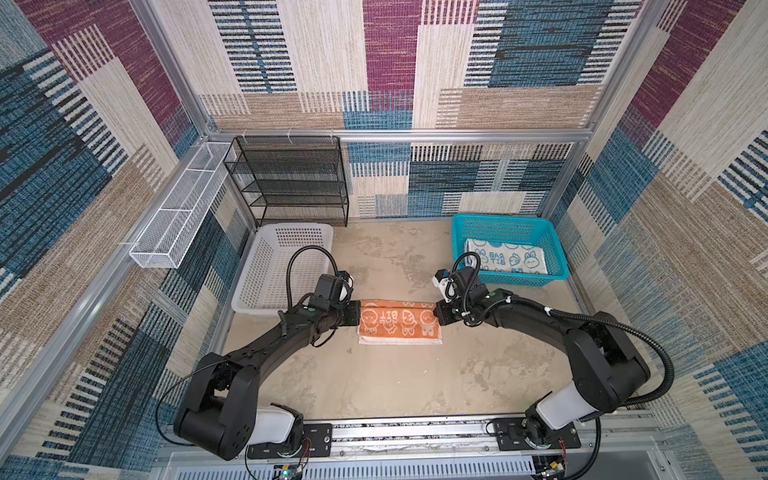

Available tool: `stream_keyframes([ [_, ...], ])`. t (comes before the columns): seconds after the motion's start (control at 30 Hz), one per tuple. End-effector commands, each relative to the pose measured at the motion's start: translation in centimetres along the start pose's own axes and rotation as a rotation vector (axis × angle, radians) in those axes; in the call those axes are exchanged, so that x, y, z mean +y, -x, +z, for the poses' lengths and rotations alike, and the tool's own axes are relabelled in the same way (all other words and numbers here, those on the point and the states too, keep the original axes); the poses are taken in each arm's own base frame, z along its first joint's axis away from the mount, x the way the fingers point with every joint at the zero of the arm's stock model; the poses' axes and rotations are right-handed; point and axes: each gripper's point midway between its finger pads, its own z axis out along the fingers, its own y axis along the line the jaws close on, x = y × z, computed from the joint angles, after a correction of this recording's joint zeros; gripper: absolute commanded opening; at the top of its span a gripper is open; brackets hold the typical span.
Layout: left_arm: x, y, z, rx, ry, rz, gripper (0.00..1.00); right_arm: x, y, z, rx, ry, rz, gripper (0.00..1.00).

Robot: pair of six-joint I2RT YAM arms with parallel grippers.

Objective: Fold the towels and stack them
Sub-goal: 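Fold the far edge toward the robot with both grippers, folding the towel again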

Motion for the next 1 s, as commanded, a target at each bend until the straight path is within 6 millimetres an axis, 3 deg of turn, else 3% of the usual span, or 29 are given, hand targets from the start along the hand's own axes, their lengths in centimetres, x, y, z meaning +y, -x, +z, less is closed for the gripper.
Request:
stream_keyframes([
  [0.0, -0.2, -0.7, -0.2, -0.006, -0.003, -0.012, 0.00, -0.2, 0.2, -0.3, -0.047, -0.009, 0.027, 0.00],
  [0.3, -0.5, -0.5, -0.6, -0.011, -0.010, -0.012, 0.00, 0.7, 0.6, -2.1, -0.088, 0.021, 0.039, 0.00],
  [0.7, 0.2, -2.1, 0.7, 0.032, 0.000, -0.018, 0.00, 1.2, -3.8, -0.7, -0.032, 0.044, 0.083, 0.04],
  [0.97, 0.6, -2.9, 1.5, 0.059, 0.007, -0.020, 0.00, 1.2, -6.0, 0.1, 0.005, 0.051, 0.095, 0.13],
])
